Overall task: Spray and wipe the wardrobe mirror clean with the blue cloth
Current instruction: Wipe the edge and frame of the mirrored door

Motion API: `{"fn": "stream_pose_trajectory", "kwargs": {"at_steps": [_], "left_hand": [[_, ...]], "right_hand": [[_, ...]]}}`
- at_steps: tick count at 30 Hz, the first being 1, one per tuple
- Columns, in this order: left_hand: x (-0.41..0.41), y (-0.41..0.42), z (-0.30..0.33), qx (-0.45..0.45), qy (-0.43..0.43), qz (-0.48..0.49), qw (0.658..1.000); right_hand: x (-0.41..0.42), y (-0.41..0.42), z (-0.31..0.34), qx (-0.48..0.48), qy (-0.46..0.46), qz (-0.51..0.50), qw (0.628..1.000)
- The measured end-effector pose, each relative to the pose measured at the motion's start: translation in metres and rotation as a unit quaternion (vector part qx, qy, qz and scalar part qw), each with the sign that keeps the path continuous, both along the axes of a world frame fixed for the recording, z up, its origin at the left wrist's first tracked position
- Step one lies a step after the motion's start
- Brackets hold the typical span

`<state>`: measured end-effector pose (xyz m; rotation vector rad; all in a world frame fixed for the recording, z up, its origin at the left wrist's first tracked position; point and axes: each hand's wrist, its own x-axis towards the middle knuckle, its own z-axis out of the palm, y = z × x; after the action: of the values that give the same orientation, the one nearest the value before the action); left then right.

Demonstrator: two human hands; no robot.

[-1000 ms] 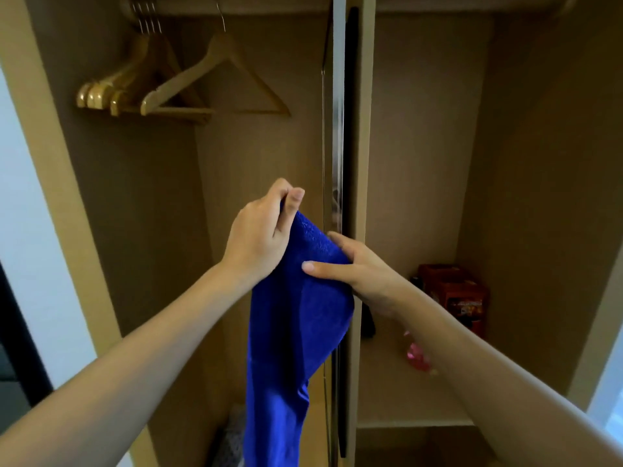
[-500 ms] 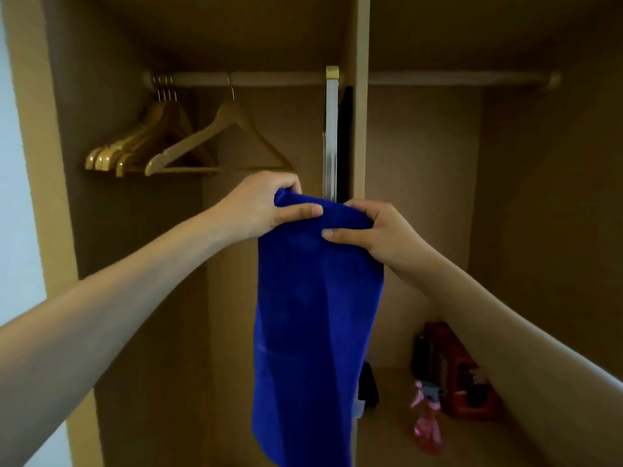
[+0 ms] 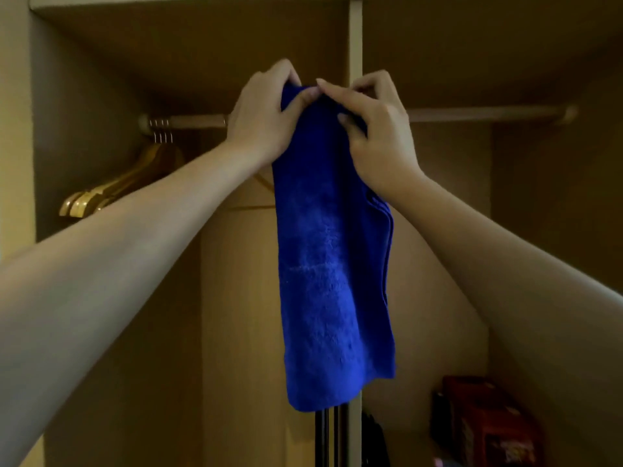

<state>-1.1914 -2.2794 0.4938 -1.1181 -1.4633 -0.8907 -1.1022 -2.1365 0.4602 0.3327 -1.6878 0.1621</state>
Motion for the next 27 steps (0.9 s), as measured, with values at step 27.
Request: {"fn": "stream_pose_trajectory", "kwargs": {"at_steps": [27], "left_hand": [[-0.002,0.028,-0.215,-0.060,0.058,0.100,0.991]], "right_hand": [[-0.015,-0.003,-0.150,0.038,0.039,-0.163,0.985]]}}
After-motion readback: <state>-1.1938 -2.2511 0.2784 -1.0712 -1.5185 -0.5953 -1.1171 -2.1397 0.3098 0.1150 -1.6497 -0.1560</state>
